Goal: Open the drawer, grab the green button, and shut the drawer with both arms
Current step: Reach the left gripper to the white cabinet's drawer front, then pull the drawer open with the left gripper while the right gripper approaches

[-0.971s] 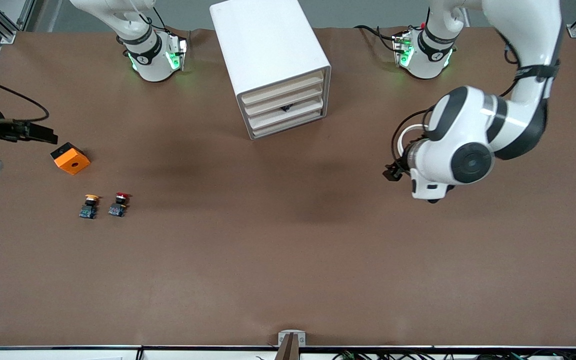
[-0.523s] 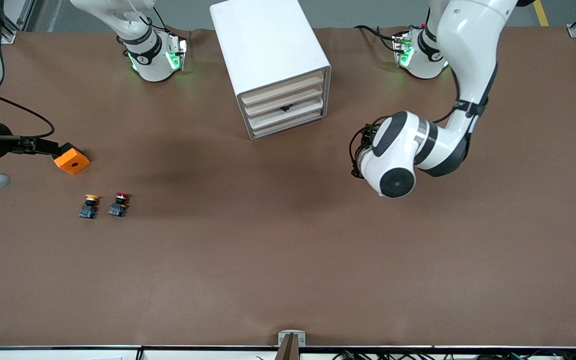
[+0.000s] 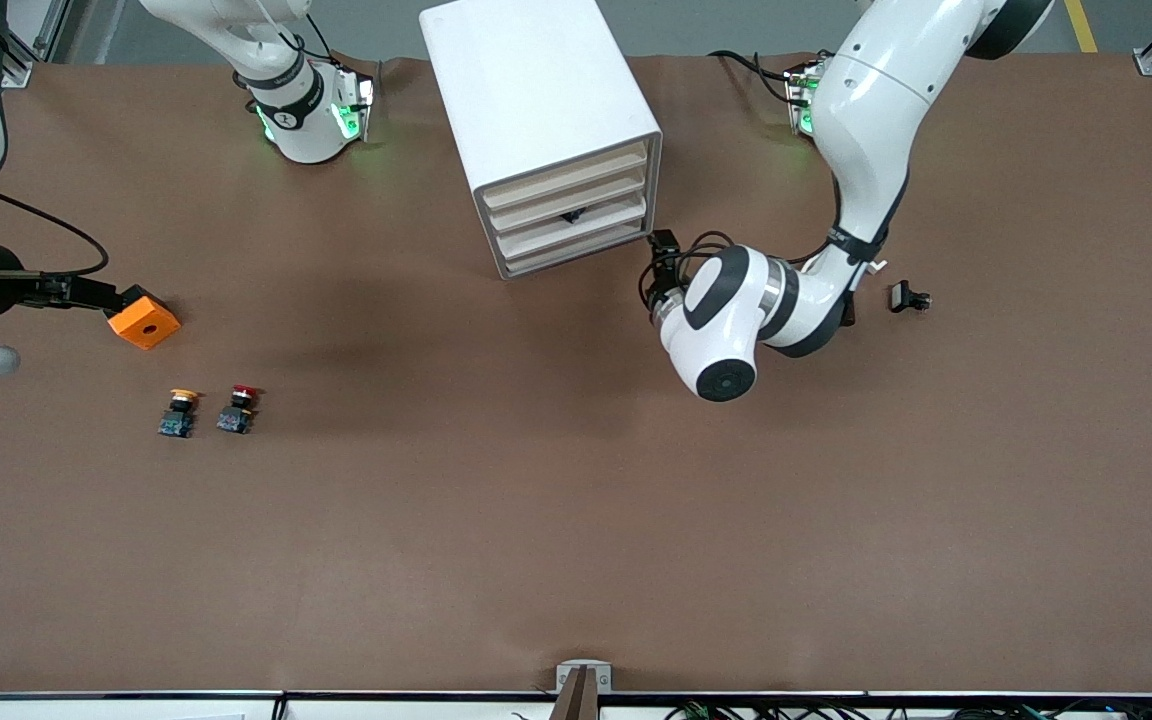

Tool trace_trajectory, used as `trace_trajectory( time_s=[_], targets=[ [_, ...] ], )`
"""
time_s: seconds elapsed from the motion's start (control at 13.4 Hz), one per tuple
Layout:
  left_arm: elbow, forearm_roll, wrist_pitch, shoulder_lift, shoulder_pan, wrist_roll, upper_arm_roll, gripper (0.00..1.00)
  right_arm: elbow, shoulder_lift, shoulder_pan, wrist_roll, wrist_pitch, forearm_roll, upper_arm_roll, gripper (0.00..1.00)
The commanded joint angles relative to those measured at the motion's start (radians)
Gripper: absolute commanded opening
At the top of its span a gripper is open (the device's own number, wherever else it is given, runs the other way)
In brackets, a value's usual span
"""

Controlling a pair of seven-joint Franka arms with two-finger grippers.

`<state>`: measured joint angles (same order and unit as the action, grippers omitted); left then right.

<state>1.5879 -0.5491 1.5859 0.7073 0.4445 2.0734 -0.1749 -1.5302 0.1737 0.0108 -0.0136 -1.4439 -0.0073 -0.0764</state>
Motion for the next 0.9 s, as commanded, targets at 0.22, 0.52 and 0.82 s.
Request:
trace_trajectory(
  time_s=[0.22,0.52,0.82],
  targets=[
    [-0.026,-0.113,0.026,0.064,0.094,0.069,0.015,0.67,-0.008,0.0,0.005,0.085,0.011,0.021,0.01,1.0],
    [-0.026,-0.112,0.028,0.098,0.141,0.092,0.02,0.64,-0.016,-0.005,-0.044,0.234,0.013,0.021,0.015,1.0],
    [-0.026,-0.114,0.025,0.095,0.174,0.135,0.018,0.64,-0.016,-0.006,-0.109,0.391,0.014,0.021,0.017,1.0]
  ],
)
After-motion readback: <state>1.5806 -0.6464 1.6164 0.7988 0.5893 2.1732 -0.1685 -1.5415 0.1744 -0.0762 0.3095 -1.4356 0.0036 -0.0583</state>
